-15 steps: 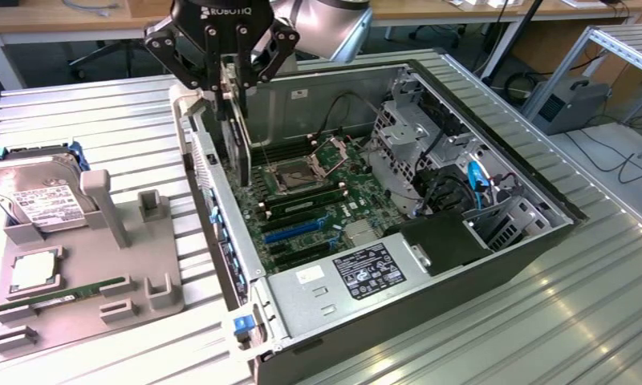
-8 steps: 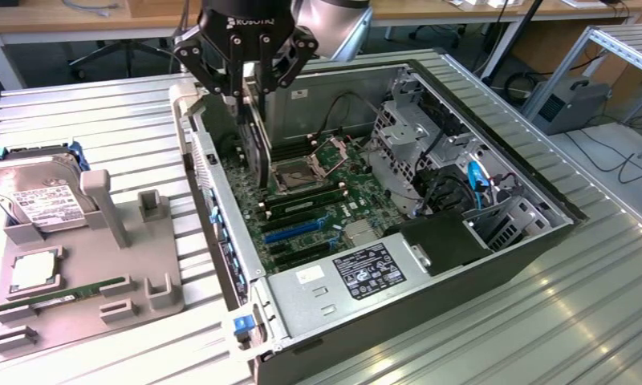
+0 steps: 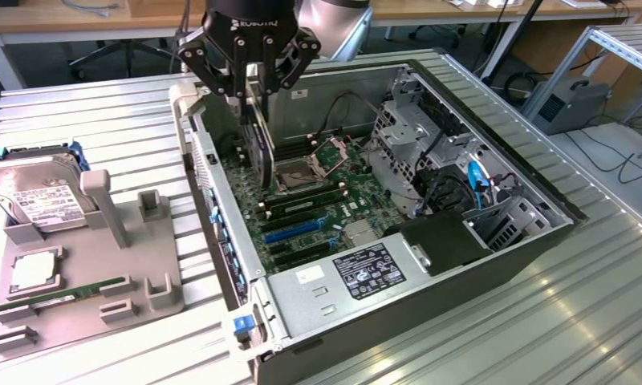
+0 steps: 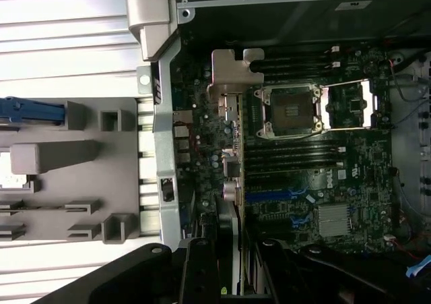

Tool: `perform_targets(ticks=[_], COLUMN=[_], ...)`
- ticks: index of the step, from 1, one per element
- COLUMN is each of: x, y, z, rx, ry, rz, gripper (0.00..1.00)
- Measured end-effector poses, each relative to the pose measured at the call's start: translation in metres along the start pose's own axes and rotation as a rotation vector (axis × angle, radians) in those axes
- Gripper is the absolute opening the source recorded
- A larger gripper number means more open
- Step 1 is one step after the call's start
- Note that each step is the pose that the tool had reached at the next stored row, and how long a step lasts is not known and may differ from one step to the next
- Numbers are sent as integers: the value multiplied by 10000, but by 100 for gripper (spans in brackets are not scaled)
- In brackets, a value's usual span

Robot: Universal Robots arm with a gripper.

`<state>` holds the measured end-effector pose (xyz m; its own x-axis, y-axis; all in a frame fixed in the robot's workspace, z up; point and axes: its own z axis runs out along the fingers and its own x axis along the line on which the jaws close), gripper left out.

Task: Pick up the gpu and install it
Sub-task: 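Pick up the gpu and move the gpu toward the slot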

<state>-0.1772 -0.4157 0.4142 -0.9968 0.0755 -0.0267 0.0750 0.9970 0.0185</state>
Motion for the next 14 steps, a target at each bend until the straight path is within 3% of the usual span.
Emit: perform_targets(ticks=[14], x=[-74], y=[5], z=[32], rx=[0], ry=[0], rz=[0], gripper=[27])
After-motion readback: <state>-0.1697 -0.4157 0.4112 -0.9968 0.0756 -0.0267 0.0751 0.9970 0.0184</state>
